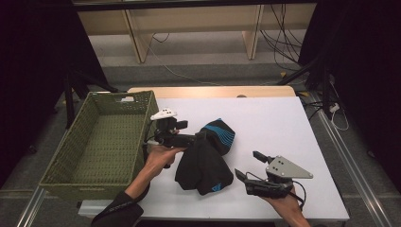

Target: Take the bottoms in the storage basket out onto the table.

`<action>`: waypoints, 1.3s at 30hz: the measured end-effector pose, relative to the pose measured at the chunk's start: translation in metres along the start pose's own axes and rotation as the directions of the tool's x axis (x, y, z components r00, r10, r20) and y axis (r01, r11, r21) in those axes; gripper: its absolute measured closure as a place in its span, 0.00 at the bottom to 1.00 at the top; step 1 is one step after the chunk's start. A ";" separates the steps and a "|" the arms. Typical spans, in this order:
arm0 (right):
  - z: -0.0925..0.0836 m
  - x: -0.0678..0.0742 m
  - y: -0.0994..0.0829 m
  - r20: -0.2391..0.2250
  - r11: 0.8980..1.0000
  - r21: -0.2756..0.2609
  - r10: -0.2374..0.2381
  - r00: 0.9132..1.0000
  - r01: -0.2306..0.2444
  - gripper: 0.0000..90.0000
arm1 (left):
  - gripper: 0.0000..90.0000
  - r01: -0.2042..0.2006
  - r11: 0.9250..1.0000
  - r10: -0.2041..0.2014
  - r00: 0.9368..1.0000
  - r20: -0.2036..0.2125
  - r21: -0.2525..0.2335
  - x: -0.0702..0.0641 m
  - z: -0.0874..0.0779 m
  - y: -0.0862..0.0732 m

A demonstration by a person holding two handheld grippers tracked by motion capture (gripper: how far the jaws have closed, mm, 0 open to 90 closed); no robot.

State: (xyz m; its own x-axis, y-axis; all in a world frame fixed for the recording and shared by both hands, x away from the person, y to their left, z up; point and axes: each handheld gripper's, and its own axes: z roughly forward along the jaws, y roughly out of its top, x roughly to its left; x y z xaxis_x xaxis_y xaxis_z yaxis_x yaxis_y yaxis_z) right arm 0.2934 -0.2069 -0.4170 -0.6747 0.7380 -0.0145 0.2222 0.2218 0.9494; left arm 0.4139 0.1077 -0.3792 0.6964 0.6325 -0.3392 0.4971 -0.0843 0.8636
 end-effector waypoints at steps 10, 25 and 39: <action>0.000 0.000 0.000 0.001 1.000 0.000 0.001 1.000 -0.001 0.21 | 0.05 -0.035 0.999 0.035 0.999 0.004 -0.035 -0.007 -0.004 -0.004; -0.001 0.000 0.000 0.003 1.000 -0.002 0.004 1.000 -0.004 0.21 | 0.04 -0.076 0.992 0.076 0.997 0.004 -0.100 -0.013 -0.014 -0.011; -0.002 0.000 0.001 0.004 1.000 -0.003 0.003 1.000 -0.003 0.20 | 0.04 -0.135 0.983 0.134 0.991 -0.017 -0.124 -0.023 -0.022 -0.025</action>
State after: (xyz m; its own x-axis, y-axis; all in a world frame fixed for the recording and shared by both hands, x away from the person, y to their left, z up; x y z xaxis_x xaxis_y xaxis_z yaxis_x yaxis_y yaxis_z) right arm 0.2921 -0.2078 -0.4159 -0.6713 0.7411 -0.0134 0.2220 0.2183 0.9503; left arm 0.3740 0.1118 -0.3849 0.7478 0.6283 -0.2144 0.3305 -0.0724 0.9410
